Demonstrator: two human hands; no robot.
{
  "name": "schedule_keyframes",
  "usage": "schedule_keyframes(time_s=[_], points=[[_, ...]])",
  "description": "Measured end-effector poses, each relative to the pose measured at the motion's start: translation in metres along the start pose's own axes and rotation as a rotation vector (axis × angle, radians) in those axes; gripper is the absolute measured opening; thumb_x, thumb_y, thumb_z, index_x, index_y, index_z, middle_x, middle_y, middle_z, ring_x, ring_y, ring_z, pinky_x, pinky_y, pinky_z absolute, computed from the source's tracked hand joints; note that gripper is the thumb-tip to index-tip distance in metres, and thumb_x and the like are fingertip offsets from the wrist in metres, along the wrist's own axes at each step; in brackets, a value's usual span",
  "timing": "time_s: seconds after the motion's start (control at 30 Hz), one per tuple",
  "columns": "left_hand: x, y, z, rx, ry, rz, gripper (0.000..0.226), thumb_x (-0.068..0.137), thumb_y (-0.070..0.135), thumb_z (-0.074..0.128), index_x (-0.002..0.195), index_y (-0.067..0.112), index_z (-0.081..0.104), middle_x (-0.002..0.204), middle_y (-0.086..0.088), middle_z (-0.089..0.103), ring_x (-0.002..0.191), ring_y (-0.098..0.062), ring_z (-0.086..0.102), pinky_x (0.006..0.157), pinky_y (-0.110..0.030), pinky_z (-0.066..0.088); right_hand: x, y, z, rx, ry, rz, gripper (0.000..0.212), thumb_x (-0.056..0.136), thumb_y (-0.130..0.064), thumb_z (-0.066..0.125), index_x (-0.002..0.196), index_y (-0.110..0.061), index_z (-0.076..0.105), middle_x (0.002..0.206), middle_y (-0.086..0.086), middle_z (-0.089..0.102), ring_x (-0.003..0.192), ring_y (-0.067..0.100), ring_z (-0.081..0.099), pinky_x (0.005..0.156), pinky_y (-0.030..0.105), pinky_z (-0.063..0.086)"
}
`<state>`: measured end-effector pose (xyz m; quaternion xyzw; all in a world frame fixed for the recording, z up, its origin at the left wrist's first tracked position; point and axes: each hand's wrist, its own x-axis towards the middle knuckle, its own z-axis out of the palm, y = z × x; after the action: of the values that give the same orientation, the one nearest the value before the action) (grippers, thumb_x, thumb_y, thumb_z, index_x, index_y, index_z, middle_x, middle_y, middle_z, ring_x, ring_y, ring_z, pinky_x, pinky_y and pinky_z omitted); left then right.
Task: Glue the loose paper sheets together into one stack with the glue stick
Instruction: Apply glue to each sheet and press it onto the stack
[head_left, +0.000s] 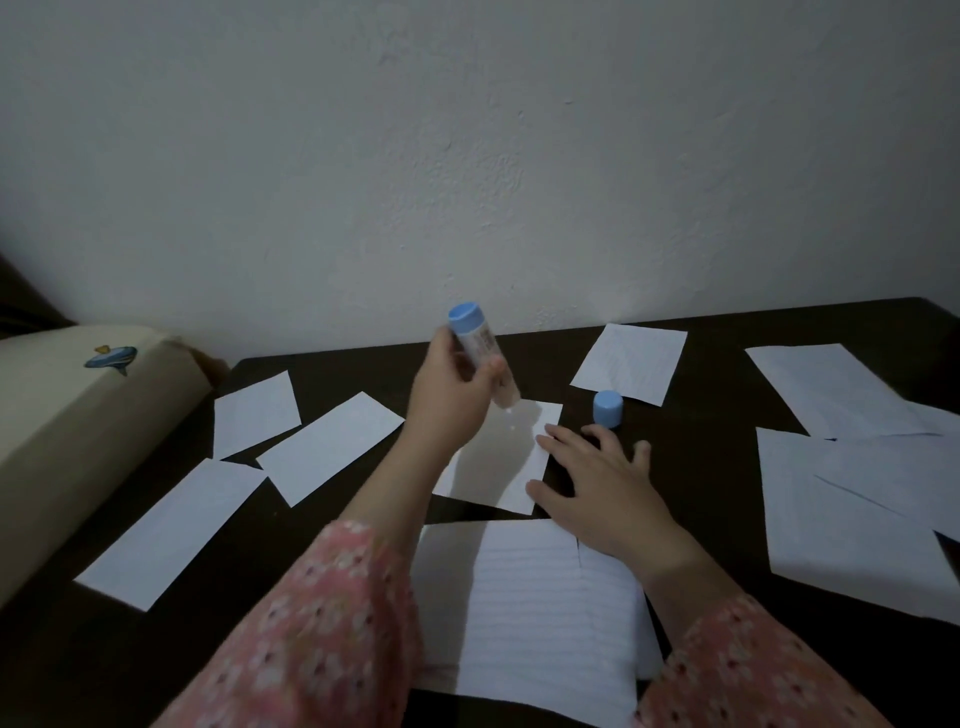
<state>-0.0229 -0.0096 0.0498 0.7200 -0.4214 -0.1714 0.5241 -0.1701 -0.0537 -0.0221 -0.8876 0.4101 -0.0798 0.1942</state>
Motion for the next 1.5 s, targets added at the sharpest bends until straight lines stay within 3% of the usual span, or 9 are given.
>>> schedule_keyframes(time_s=[0.4,0.67,1.03,1.27,1.5], points=[[0.035,-0.023,0.043,0.244,-0.219,0.144,0.03,0.091,0.022,0.062,0.113,0.025,0.042,0.11,0.004,0.058,0.101,-0.011,0.057,0.08,-0.026,0.047,0.0,0.0,0.001,0.004,0.033,-0.015,0.06,0.095,-0.053,0.04,0.15,-0.035,0.023,0.157,-0.017,0.016,0.146,0.015,0.002,0.113,0.059,-0.004],[0.041,-0.027,0.038,0.321,-0.272,0.189,0.042,0.09,0.018,0.062,0.128,0.02,0.043,0.113,0.002,0.058,0.101,-0.009,0.055,0.084,-0.026,0.044,0.001,0.001,0.005,0.002,0.064,0.001,0.061,0.093,-0.056,0.041,0.149,-0.037,0.025,0.157,-0.017,0.018,0.146,0.015,0.004,0.113,0.058,-0.002],[0.056,-0.041,0.017,0.342,-0.181,0.122,0.042,0.091,0.018,0.06,0.128,0.019,0.042,0.127,-0.007,0.057,0.116,-0.022,0.056,0.086,-0.031,0.048,0.002,0.002,0.003,0.002,0.029,0.0,0.061,0.093,-0.056,0.04,0.149,-0.038,0.023,0.158,-0.017,0.014,0.147,0.015,0.0,0.113,0.059,-0.005],[0.057,-0.045,0.012,0.38,-0.135,0.09,0.042,0.092,0.017,0.06,0.129,0.019,0.041,0.127,-0.008,0.057,0.116,-0.022,0.055,0.085,-0.032,0.047,0.002,0.002,0.004,0.003,0.032,0.0,0.061,0.093,-0.056,0.04,0.149,-0.037,0.024,0.158,-0.017,0.014,0.147,0.015,0.0,0.113,0.059,-0.006],[0.056,-0.046,0.007,0.308,-0.084,0.026,0.057,0.093,0.016,0.058,0.141,0.022,0.029,0.131,-0.01,0.053,0.119,-0.025,0.053,0.085,-0.034,0.048,0.002,0.002,0.005,0.005,0.041,-0.003,0.061,0.093,-0.056,0.04,0.149,-0.037,0.025,0.158,-0.018,0.014,0.147,0.015,0.001,0.113,0.059,-0.005]])
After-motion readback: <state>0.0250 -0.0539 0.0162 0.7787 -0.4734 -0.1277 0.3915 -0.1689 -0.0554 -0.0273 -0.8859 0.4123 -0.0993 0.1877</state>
